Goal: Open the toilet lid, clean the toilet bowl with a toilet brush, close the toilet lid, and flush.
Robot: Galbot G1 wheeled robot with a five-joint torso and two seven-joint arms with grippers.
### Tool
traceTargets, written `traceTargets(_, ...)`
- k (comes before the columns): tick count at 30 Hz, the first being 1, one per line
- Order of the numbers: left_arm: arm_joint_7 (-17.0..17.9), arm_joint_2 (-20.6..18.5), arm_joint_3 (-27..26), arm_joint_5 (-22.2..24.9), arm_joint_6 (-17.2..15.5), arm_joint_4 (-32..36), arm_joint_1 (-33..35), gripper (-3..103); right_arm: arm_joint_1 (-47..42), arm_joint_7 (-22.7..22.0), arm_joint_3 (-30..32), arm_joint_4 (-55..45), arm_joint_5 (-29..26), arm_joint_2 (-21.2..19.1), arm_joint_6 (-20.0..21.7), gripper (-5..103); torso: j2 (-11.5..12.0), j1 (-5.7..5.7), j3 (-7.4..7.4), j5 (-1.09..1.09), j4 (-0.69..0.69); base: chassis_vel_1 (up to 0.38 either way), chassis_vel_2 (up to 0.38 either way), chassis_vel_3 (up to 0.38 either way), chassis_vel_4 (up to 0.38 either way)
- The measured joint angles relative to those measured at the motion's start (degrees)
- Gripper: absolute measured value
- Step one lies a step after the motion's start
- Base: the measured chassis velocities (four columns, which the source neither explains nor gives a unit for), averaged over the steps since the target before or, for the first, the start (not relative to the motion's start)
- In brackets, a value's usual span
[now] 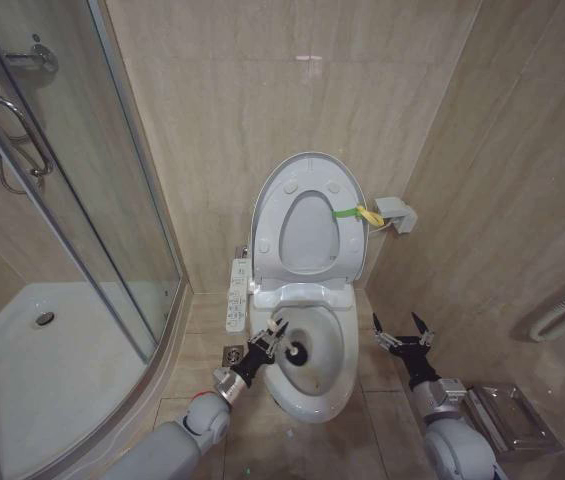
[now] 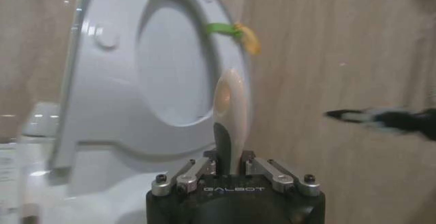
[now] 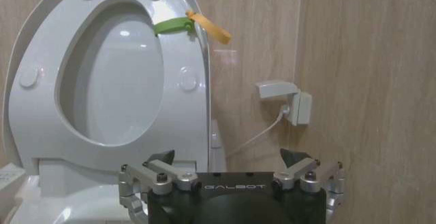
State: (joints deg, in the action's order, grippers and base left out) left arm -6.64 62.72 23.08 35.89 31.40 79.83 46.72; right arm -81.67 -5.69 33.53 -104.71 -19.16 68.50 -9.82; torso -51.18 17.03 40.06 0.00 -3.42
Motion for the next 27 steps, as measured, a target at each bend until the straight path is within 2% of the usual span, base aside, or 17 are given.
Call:
traceTargets(4, 0.1, -1.6, 1.0, -1.2, -0.3, 3.6, 3.1, 19, 0.0, 0.0, 0.0, 0.0, 0.0, 0.0, 0.0, 100, 0.0, -0.01, 0.0, 0.0, 0.02, 0.0, 0.0, 0.0, 0.0)
traceTargets(7, -0.1, -1.8, 1.4, -1.9, -0.3, 3.7, 4.3, 19, 0.0, 0.0, 0.0, 0.0, 0.0, 0.0, 0.0, 100, 0.0, -0.01, 0.0, 0.0, 0.02, 0.0, 0.0, 0.0, 0.0)
traceTargets(15, -0.3, 0.1, 0.3, -2.6, -0.1, -3.9, 2.8, 19, 0.0, 0.0, 0.0, 0.0, 0.0, 0.0, 0.0, 100, 0.0, -0.01, 0.0, -0.01, 0.01, 0.0, 0.0, 0.0, 0.0)
traceTargets(19, -0.4, 2.1, -1.3, -0.9, 0.5, -9.7, -1.9, 19, 0.0, 0.0, 0.0, 0.0, 0.0, 0.0, 0.0, 100, 0.0, 0.0, 0.0, 0.0, 0.0, 0.0, 0.0, 0.0, 0.0)
traceTargets(22, -0.4, 2.2, -1.6, 0.0, 0.6, -9.6, -2.9, 19, 0.0, 0.0, 0.0, 0.0, 0.0, 0.0, 0.0, 100, 0.0, 0.0, 0.0, 0.0, 0.0, 0.0, 0.0, 0.0, 0.0)
traceTargets(27, 0.0, 0.5, -0.8, 0.7, -0.2, -3.4, -1.4, 19, 0.0, 0.0, 0.0, 0.0, 0.0, 0.0, 0.0, 100, 0.0, 0.0, 0.0, 0.0, -0.01, 0.0, 0.0, 0.0, 0.0)
